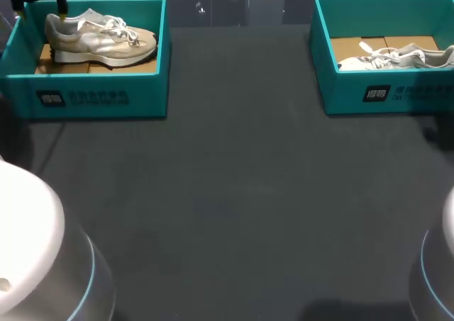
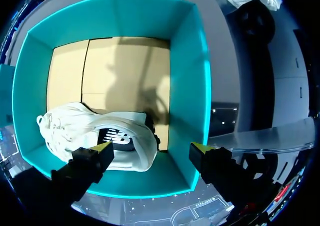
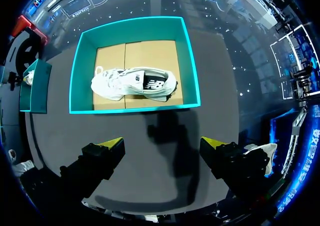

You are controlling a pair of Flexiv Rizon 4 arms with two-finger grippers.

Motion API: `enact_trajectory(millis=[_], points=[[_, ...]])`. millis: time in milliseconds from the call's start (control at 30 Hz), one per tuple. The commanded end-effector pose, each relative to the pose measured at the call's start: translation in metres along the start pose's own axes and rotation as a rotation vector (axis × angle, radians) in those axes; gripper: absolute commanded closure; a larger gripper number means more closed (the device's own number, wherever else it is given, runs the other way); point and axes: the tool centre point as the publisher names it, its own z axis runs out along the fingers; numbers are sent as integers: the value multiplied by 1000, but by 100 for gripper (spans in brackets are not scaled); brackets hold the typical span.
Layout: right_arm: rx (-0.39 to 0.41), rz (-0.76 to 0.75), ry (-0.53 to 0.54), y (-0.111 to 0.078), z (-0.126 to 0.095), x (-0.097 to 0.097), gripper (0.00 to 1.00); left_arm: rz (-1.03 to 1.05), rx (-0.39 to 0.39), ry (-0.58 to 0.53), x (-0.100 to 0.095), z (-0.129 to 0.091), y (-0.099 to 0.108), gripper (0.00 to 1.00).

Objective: Take the shoe out of the shoebox, open the shoe tongue, remove and reinsert the insole, then place the shoe into the shoebox

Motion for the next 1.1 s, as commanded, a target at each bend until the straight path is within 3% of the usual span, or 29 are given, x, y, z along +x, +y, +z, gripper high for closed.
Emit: enact_trajectory(millis=[33,367,467,767,967,1100], points=[[0,0,-2,0,0,0,0,1,8,0,-4,15,11,0],[0,0,-2,0,0,0,0,-17,10,-3,-8,38,23,21],[0,0,-2,0,0,0,0,-18,20,1,-8,45,25,31],[0,0,-2,0,0,0,0,-12,41,16,-6,57,24,30],[0,0,-2,0,0,0,0,-8,54,23,-6,64,20,42],[0,0,-2,0,0,0,0,-5,62,19,-4,66,15,38]])
